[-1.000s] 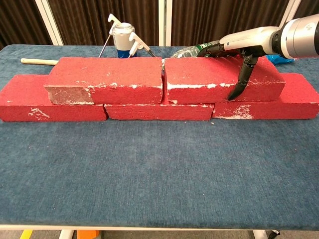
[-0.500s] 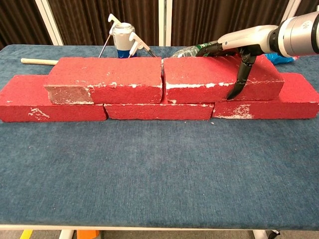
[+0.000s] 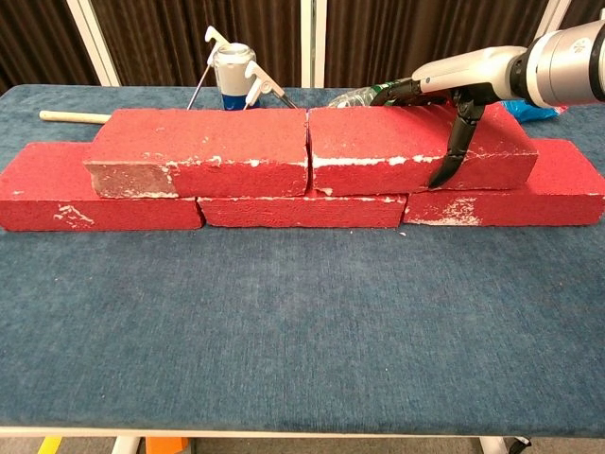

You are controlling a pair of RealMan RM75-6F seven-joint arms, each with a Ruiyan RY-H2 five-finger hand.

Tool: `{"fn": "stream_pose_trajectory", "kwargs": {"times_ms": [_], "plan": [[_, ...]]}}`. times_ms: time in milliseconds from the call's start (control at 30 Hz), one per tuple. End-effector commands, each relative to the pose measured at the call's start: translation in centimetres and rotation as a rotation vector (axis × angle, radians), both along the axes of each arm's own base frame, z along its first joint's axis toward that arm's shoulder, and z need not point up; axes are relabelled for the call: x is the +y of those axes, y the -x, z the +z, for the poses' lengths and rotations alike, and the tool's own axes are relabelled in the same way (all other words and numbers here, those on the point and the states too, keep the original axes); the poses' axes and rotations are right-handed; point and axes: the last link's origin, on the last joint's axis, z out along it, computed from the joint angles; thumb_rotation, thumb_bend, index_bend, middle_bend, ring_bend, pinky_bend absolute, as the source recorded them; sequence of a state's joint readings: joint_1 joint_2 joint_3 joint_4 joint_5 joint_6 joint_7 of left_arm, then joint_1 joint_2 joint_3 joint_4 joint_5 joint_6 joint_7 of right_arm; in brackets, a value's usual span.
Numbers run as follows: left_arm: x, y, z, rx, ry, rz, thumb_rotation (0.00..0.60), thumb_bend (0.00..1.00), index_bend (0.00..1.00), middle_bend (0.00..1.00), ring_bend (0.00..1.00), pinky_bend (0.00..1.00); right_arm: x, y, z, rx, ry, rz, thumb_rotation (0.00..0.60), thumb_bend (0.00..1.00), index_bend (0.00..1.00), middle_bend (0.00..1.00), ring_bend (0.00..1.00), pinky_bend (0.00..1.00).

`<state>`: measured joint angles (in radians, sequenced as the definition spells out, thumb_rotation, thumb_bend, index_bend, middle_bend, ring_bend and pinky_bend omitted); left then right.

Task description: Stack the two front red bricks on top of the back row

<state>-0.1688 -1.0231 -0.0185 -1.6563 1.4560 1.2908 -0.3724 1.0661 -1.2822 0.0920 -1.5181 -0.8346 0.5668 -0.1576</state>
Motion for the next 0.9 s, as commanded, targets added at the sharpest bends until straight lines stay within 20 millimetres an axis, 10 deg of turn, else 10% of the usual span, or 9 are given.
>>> {"fn": "stream_pose_trajectory", "kwargs": {"times_ms": [33,900], "plan": [[0.02,0.00,0.05,-0.001,0.000,0.001,0.600,0.01,0.01,0.00,0.00,0.00,0.00,0.01,-0.09,0.003,-0.001,0.002,0.600,0.10,0.00,0.17,0.17,0.28],[0.00,0.01,0.06,-0.011,0.001,0.000,0.600,0.01,0.01,0.00,0.00,0.00,0.04,-0.34,-0.35,-0.005,0.002,-0.010,0.600,0.10,0.00,0.17,0.17,0.28]]}}
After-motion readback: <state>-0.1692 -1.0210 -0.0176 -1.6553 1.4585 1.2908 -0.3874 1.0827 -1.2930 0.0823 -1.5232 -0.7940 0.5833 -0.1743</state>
